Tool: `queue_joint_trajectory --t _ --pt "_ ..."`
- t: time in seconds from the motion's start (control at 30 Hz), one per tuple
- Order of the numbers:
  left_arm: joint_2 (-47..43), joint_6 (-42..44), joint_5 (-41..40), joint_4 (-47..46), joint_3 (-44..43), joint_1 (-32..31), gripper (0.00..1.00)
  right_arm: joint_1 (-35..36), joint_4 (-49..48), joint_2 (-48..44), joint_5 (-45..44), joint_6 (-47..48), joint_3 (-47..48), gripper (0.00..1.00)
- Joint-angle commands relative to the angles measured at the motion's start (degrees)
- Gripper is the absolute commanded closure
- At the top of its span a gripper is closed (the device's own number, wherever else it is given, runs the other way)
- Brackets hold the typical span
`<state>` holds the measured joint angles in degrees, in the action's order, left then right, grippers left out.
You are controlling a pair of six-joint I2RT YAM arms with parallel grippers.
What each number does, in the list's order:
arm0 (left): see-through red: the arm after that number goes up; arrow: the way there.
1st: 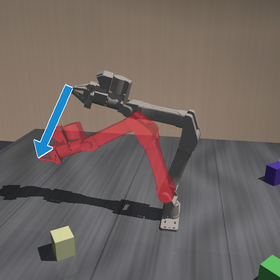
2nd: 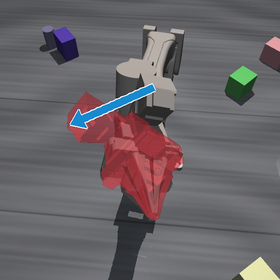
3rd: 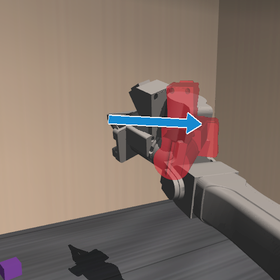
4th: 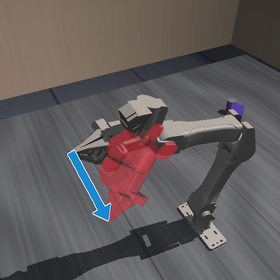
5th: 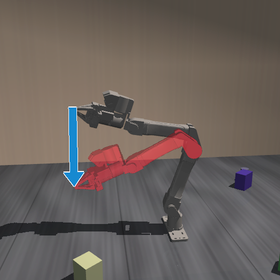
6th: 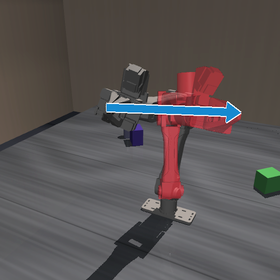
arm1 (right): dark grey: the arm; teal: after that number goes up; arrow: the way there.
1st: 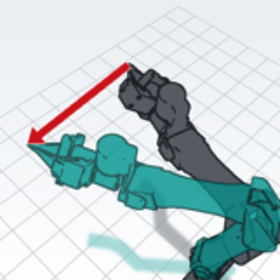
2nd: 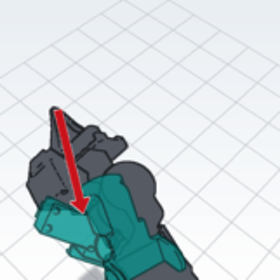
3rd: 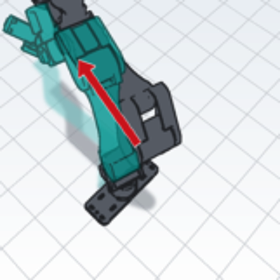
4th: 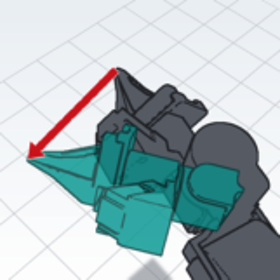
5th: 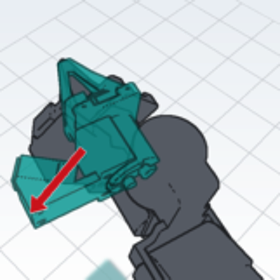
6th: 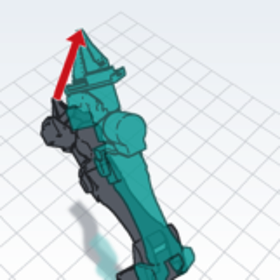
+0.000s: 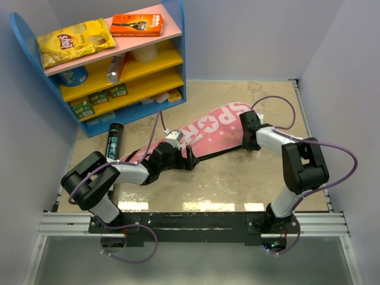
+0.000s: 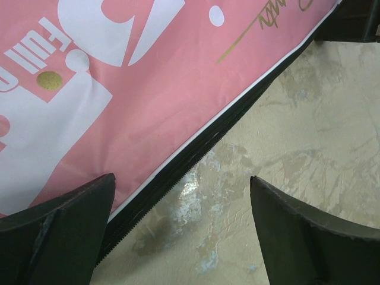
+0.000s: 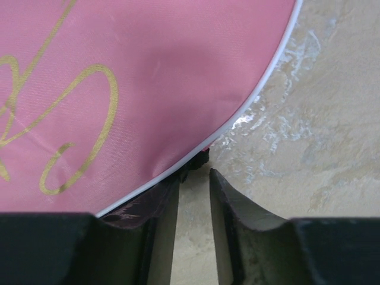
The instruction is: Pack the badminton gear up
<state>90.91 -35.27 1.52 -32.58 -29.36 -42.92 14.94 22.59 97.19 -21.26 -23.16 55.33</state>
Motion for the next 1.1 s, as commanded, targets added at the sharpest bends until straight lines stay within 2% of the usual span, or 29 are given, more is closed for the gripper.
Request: queue_joint_trajectory --t 0.0,0.1,0.2,0.37,0.6,0.77,1.07 --pt "2.69 0.2 3.14 8.41 1.77 -0.77 0.0 -0.17 -2.2 1.51 2.89 2.06 1.36 0.74" --pt "2.69 0.29 3.05 8.49 1.68 -0.68 0.0 -0.26 -2.37 1.78 3.33 2.24 1.36 0.83" --pt "2.51 0.46 2.96 8.67 1.5 -0.77 0.0 -0.17 -2.29 1.95 3.24 2.41 1.53 0.87" --pt "2.51 0.72 3.05 9.02 1.42 -0.68 0.0 -0.26 -1.85 2.3 2.89 2.59 1.71 1.0" --pt "2.69 1.51 2.88 9.55 0.63 -0.68 0.0 -0.26 -2.28 1.69 3.15 2.85 1.01 1.0" --pt "3.92 2.13 2.87 9.9 -0.25 -0.68 0.0 0.88 -4.3 -0.77 7.1 2.59 -1.36 1.0" --pt "5.5 2.39 3.84 8.94 -0.25 -0.68 0.0 12.47 -5.1 -0.77 8.06 -1.62 -0.58 1.0"
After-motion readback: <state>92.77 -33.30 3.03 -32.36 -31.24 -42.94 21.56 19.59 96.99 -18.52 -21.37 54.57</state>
